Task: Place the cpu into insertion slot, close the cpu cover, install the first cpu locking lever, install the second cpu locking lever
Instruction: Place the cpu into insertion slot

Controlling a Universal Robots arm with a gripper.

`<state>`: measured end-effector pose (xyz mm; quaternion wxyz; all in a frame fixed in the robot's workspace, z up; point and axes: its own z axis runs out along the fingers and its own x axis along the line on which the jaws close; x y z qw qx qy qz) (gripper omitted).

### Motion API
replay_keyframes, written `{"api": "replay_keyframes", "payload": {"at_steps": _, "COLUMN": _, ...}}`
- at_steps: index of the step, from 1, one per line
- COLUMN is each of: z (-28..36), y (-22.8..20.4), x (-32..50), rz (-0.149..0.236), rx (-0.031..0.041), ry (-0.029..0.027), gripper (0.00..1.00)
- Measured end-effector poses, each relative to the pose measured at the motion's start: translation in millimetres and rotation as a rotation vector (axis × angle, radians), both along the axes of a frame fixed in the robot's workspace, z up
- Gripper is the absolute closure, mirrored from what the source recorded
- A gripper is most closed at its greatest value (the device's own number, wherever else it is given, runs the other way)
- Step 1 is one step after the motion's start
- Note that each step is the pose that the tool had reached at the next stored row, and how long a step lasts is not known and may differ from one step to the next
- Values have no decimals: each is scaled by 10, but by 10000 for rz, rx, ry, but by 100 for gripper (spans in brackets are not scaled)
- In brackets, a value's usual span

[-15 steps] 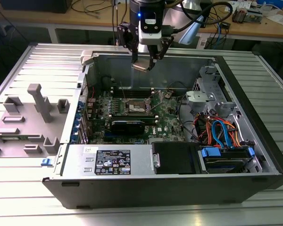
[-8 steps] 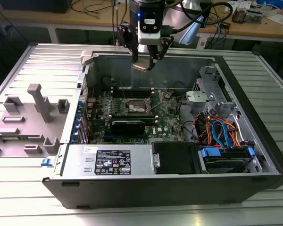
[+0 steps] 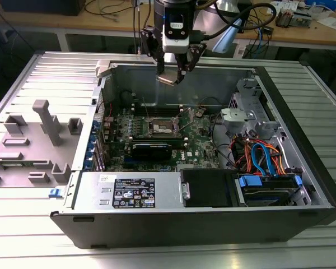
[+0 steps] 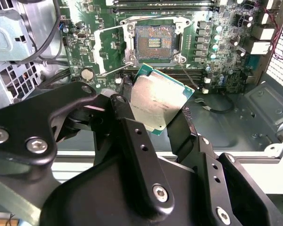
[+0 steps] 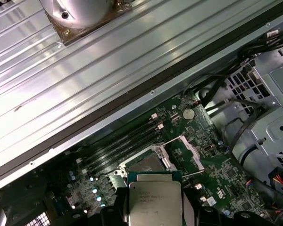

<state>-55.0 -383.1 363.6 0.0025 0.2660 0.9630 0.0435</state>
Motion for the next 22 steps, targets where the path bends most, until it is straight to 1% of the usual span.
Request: {"api": "replay_keyframes", "payload": {"at_steps": 22, "z": 0, "y": 0, "x": 0, "rz": -486, "rx": 0, "ry": 0, "gripper": 45}}
